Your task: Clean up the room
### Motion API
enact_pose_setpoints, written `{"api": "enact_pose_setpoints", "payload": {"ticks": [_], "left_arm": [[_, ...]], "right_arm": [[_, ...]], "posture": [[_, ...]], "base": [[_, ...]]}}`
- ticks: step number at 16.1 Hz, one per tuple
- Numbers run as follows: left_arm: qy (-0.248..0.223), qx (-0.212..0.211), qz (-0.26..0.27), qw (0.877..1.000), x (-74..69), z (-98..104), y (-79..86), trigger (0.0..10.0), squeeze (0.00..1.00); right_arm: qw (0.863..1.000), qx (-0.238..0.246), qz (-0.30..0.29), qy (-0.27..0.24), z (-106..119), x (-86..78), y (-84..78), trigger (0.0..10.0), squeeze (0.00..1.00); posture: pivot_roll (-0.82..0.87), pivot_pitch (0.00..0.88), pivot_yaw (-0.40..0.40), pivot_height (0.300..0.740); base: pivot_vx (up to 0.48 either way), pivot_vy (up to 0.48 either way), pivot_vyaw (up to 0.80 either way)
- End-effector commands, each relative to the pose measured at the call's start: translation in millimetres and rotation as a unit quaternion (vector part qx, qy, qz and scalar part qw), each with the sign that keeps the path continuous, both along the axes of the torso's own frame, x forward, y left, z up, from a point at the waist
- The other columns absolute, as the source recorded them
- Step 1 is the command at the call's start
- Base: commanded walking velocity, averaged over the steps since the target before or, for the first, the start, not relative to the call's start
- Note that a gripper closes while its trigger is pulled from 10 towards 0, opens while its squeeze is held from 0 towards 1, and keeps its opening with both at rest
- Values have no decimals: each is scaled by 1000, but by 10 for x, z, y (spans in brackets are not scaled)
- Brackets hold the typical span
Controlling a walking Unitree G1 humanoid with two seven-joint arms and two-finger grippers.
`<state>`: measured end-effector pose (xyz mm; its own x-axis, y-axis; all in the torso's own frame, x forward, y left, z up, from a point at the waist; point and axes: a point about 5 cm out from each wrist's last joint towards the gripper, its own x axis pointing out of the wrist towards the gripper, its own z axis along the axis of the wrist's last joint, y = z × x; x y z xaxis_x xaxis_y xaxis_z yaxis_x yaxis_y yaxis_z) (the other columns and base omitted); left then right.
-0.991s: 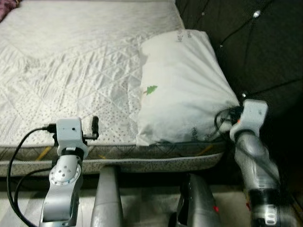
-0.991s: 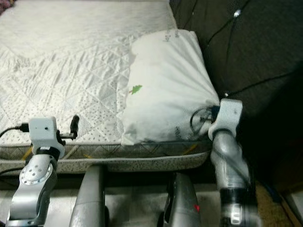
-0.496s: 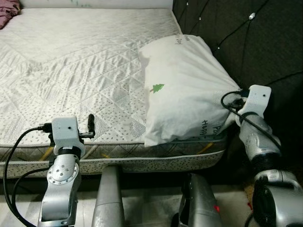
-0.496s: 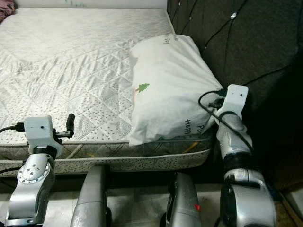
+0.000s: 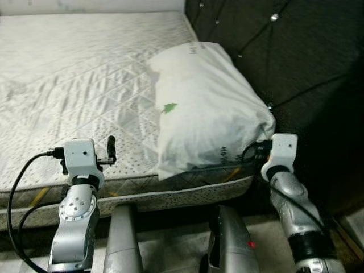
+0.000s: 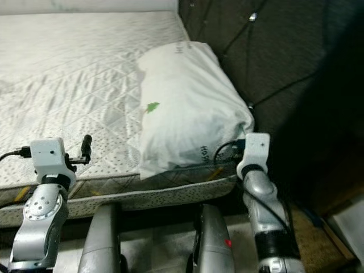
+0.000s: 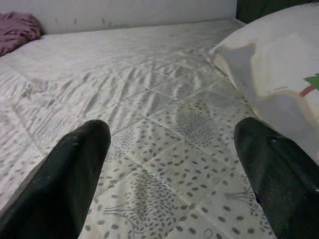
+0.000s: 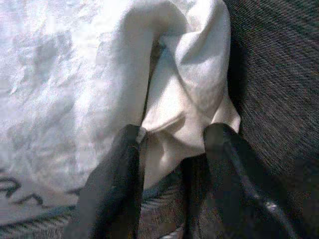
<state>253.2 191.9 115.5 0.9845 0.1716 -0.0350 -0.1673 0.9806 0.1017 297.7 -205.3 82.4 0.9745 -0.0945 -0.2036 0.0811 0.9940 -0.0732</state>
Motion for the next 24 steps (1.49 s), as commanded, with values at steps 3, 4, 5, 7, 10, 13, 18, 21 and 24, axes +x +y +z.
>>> {"api": "enact_pose_setpoints", "payload": {"ticks": [3, 4, 5, 7, 10, 13, 18, 21, 24], "left_arm": [[-23, 25, 33, 999, 14, 55, 56, 10000, 0], [-28, 24, 35, 999, 19, 67, 63, 10000, 0], [-31, 22, 36, 999, 31, 78, 72, 10000, 0], [-38, 20, 45, 998, 65, 105, 109, 10000, 0], [-50, 23, 45, 997, 111, 140, 103, 10000, 0], [-50, 18, 39, 998, 114, 125, 56, 10000, 0], [-41, 16, 40, 998, 122, 82, 42, 10000, 0], [-20, 26, 47, 998, 130, 13, 71, 10000, 0], [-23, 22, 33, 999, 134, -10, 67, 10000, 0]], "right_arm": [[992, 14, 47, -116, 431, 61, 208, 10000, 1000], [990, 12, 61, -127, 480, 76, 277, 10000, 1000], [984, 30, 89, -149, 571, 93, 402, 10000, 1000], [975, 39, 121, -184, 735, 127, 598, 10000, 1000], [965, 64, 165, -193, 820, 129, 857, 10000, 0], [961, 74, 173, -202, 846, 134, 934, 10000, 0], [960, 74, 171, -207, 900, 188, 908, 10000, 0], [960, 69, 166, -213, 932, 217, 885, 10000, 0], [961, 65, 162, -216, 955, 247, 869, 10000, 0]], "posture": [[-11, 0, -59, 541], [-12, 0, -53, 541], [-14, 0, -47, 541], [-18, 0, -32, 541], [-16, 0, -28, 541], [-15, 0, -28, 566], [-17, 0, -29, 621], [-19, 0, -30, 651], [-19, 0, -30, 686]], "base": [[0, 0, 0], [0, 0, 0], [0, 0, 0], [0, 0, 0], [0, 0, 0], [0, 0, 0], [0, 0, 0], [0, 0, 0], [0, 0, 0]]}}
